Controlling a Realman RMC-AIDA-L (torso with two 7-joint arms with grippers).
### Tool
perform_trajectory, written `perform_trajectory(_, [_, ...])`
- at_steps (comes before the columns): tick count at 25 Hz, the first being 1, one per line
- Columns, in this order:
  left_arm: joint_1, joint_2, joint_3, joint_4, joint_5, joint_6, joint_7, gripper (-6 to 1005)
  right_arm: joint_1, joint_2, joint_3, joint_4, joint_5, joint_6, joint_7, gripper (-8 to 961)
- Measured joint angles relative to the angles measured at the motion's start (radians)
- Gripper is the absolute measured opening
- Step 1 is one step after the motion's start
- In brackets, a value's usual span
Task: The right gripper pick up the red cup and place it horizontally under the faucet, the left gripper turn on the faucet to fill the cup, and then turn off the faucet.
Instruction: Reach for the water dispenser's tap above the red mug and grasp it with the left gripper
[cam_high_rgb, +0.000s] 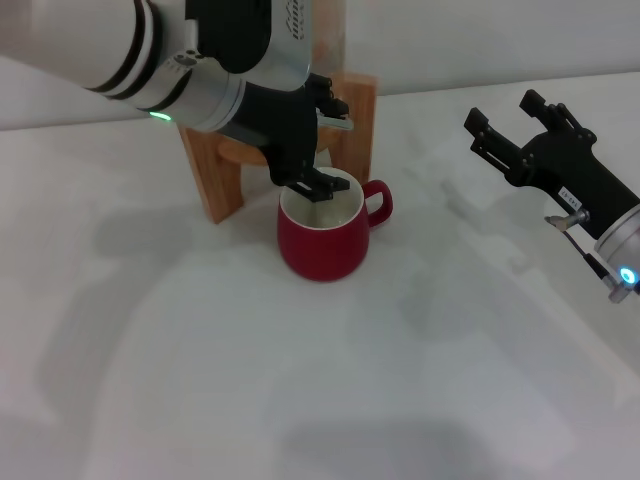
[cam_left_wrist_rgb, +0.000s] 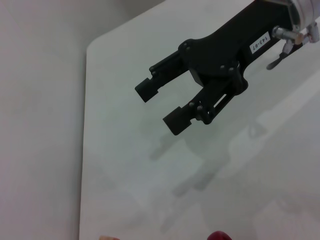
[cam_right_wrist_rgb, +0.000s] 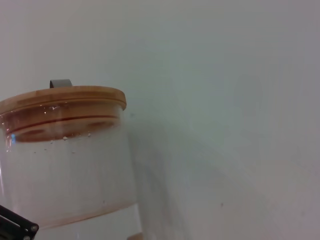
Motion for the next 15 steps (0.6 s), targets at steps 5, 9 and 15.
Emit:
perform_trajectory(5, [0.003,0.002,0.0,0.012,0.001,0.01,-0.007,830,0.0,0.0,0.0,0.0,0.0,0.0,-0.001,873])
perform_trajectory(9, [0.01,0.002,0.0,0.025,0.005,0.016,-0.013,831,0.001,0.0,0.0,0.0,0.0,0.0,-0.002,872])
perform_trajectory(15, [0.012,0.002,0.0,0.03,0.011,0.024,-0.016,831,0.002,0.0,0.0,0.0,0.0,0.0,-0.002,872])
